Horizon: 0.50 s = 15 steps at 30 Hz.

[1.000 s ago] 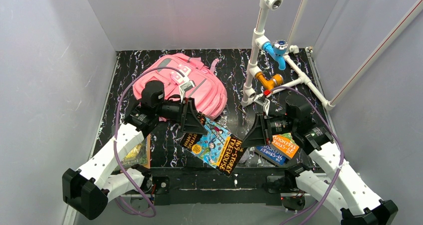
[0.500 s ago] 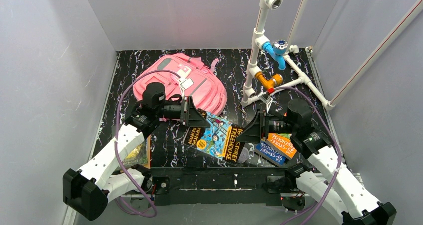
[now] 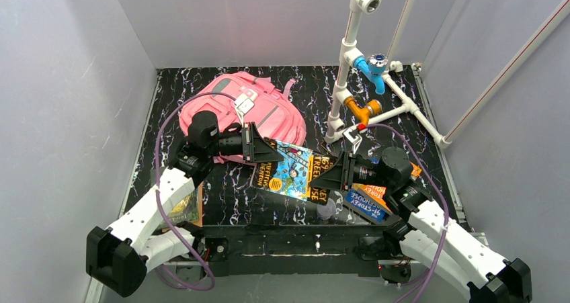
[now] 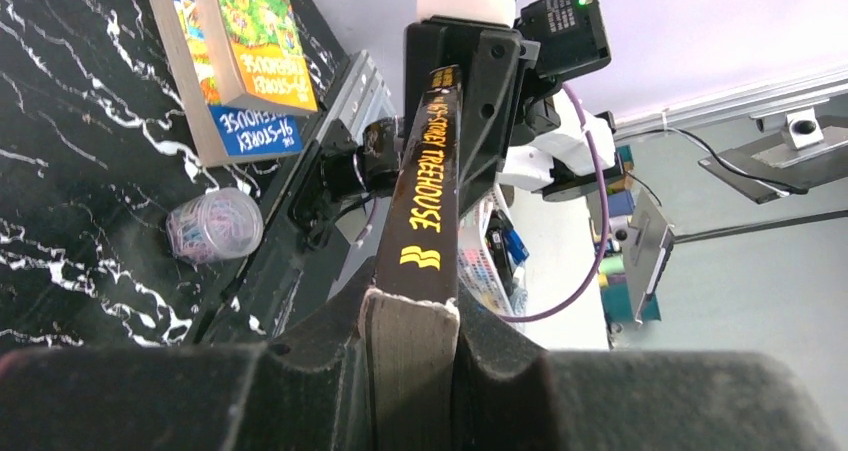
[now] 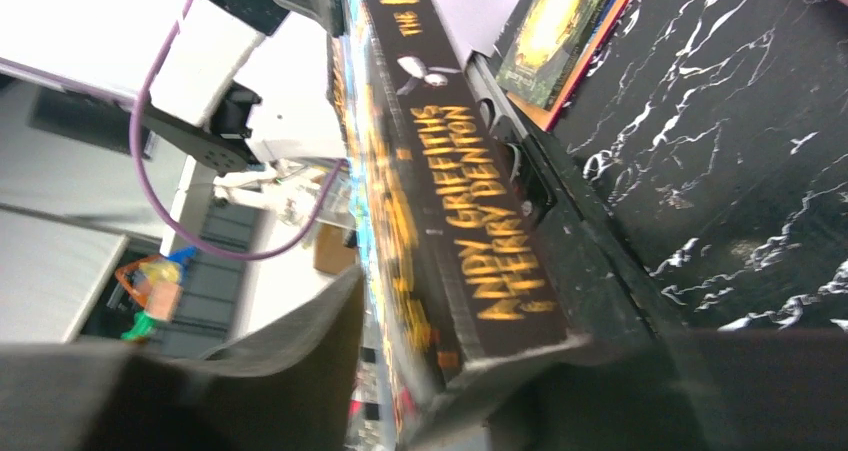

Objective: Pack the student bag
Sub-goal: Pick up the book from the center of the board.

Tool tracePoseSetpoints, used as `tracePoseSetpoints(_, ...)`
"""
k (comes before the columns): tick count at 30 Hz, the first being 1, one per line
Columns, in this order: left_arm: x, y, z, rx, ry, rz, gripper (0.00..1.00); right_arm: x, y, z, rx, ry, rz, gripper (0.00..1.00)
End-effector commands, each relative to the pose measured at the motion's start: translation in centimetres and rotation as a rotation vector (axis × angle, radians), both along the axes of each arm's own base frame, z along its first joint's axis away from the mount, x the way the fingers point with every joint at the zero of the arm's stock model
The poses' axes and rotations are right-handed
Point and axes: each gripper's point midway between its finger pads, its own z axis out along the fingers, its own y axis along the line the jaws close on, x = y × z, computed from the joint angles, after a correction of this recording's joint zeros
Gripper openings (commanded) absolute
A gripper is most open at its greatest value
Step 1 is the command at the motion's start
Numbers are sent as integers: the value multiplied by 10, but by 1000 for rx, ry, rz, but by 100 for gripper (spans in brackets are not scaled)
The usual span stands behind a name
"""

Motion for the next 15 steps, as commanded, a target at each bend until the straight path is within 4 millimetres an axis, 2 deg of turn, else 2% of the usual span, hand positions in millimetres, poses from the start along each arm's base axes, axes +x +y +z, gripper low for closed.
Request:
tracePoseSetpoints(1,14,10,-21,62,13,41,5,16,-3,2,6,-31,-115,9)
tracePoseSetpoints(2,15,21,-48,205,76,103,26,22,-6,-13,-53,7,-160,1)
tracePoseSetpoints(4,29,45,-80,445,37,243,54,34,-14,-31,-138,32,-256,1)
tracePoseSetpoints(5,34,59,-91,545,25,295,67,38,-22,-50,-225,83,-306,1)
tracePoseSetpoints(6,40,72,-97,621,6,347,73,41,-29,-61,-284,96,-345,1)
tracePoseSetpoints(8,48,90,-110,732,-44,417,80,46,-39,-72,-346,87,-399,1)
tracePoseSetpoints(10,57,99,-116,817,-133,465,83,49,-46,-76,-368,92,-443,1)
tracePoseSetpoints(13,70,94,-118,938,-329,465,81,53,-53,-70,-344,97,-505,1)
tracePoseSetpoints(15,78,83,-122,993,-401,441,79,57,-58,-67,-337,100,-554,1)
